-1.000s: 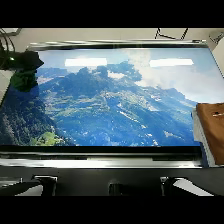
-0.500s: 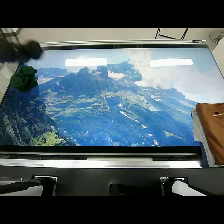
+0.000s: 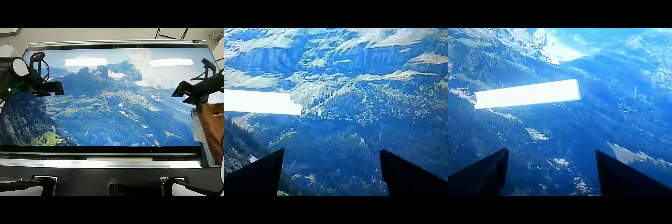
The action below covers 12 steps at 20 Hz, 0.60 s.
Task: Fold the clothes and pants, and hang the long-sleeved shirts on hangers.
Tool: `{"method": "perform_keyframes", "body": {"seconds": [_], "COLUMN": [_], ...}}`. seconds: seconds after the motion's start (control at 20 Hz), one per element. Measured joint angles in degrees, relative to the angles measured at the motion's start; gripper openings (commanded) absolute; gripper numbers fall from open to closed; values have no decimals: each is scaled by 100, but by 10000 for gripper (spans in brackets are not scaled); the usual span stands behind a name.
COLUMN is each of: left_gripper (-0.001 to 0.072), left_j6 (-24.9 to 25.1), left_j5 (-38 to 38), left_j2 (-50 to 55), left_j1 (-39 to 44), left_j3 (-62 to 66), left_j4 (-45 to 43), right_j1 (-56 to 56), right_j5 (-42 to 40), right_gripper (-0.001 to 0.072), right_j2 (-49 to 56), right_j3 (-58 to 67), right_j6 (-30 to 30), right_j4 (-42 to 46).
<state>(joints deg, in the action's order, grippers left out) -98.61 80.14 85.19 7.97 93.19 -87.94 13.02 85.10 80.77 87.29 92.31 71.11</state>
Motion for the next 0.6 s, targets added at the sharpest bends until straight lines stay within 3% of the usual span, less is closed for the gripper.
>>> {"method": "perform_keyframes", "body": {"seconds": [0.6], "left_gripper": [702], "left_j6": [24], "left_j5": [-68], "left_j2": [11], "left_j1": [28], "left_j3": [-142], "left_j4": [52], "right_j1": [-85], "right_j5": [39], "right_gripper": [613], "right_j2": [-2], "right_j3": [-116], "right_j6": [-22], "right_j4": [4]}}
